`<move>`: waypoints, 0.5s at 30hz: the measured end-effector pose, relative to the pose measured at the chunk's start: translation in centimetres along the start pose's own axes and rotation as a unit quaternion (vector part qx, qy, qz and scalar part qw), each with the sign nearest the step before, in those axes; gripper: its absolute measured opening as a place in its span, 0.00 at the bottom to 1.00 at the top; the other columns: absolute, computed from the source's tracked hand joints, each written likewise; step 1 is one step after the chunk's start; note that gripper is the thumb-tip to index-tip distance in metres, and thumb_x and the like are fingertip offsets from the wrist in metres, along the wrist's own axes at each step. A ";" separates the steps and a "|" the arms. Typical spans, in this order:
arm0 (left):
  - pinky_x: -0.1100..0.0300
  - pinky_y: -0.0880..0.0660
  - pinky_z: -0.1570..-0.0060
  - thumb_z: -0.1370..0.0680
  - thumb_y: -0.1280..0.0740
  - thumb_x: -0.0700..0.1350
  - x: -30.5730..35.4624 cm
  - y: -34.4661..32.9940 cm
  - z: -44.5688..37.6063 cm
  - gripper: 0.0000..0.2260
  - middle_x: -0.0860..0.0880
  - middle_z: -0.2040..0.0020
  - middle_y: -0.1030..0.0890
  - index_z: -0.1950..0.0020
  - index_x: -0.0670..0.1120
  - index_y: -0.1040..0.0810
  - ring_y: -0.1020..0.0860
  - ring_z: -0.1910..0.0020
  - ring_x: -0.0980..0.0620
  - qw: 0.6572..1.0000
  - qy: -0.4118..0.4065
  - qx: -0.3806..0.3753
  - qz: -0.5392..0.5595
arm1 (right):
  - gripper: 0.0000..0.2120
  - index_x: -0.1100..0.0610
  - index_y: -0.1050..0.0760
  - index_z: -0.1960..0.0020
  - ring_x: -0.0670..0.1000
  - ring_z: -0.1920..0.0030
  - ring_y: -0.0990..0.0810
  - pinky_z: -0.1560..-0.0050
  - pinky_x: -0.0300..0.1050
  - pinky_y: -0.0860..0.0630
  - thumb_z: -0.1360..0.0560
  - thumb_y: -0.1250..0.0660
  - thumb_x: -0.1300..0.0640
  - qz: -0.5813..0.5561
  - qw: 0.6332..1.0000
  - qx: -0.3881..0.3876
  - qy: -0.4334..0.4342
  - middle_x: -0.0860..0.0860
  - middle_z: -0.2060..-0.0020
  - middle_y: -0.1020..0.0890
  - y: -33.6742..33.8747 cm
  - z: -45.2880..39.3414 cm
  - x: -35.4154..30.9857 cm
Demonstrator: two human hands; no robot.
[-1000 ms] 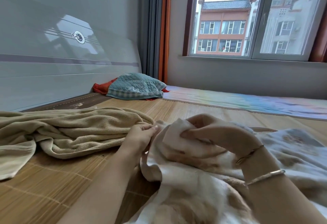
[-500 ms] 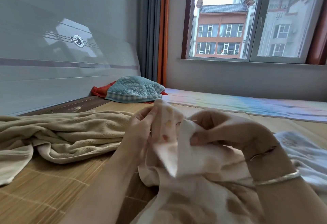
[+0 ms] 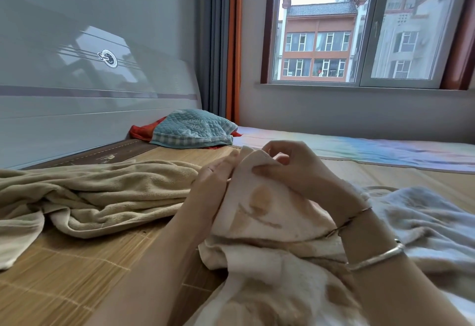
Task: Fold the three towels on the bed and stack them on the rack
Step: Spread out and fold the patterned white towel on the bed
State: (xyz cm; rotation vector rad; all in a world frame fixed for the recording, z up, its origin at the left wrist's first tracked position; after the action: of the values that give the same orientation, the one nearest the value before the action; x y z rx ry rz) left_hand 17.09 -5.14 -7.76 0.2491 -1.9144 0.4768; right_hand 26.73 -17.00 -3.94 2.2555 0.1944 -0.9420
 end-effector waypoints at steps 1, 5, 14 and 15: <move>0.59 0.22 0.61 0.21 0.36 0.52 -0.1 0.0 0.0 0.13 0.46 0.60 0.16 0.54 0.45 0.17 0.19 0.61 0.52 1.000 -0.006 -0.009 -0.013 | 0.08 0.51 0.23 0.62 0.46 0.64 0.26 0.61 0.39 0.28 0.33 0.24 0.60 0.003 1.000 0.008 0.005 0.45 0.64 0.21 -0.1 -0.1 0.2; 0.61 0.22 0.60 0.24 0.31 0.43 -0.5 0.1 -0.1 0.03 0.48 0.60 0.16 0.56 0.47 0.18 0.19 0.60 0.52 0.996 -0.047 0.002 -0.075 | 0.16 0.48 0.27 0.51 0.45 0.56 0.24 0.58 0.39 0.27 0.35 0.25 0.51 -0.010 1.000 0.007 -0.010 0.43 0.53 0.22 -0.1 -0.1 1.6; 0.59 0.33 0.66 0.26 0.27 0.41 2.0 0.5 -1.2 0.09 0.51 0.74 0.27 0.63 0.55 0.15 0.30 0.70 0.53 0.966 -0.072 0.040 -0.246 | 0.06 0.55 0.30 0.60 0.51 0.58 0.27 0.59 0.46 0.32 0.31 0.35 0.54 0.199 0.969 -0.091 -0.113 0.50 0.61 0.24 2.1 1.6 6.4; 0.58 0.29 0.63 0.27 0.27 0.41 2.5 0.2 -1.1 0.10 0.50 0.73 0.22 0.63 0.56 0.15 0.26 0.69 0.52 0.965 -0.063 0.033 -0.251 | 0.04 0.54 0.30 0.61 0.50 0.59 0.27 0.60 0.44 0.32 0.30 0.36 0.55 0.237 0.958 -0.105 -0.125 0.49 0.63 0.24 3.1 2.0 7.0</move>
State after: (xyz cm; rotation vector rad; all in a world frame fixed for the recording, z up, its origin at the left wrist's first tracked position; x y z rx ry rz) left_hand 16.99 -4.35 -5.10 0.8009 -1.8687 0.1854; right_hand 31.83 -21.44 -8.01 1.8461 -0.3322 -0.8823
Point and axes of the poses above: each hand's wrist, its own z-axis away from the middle knuckle, its own y-axis out of the back of the hand, x = y × z, the point moved 2 cm from there along -z, towards the middle knuckle
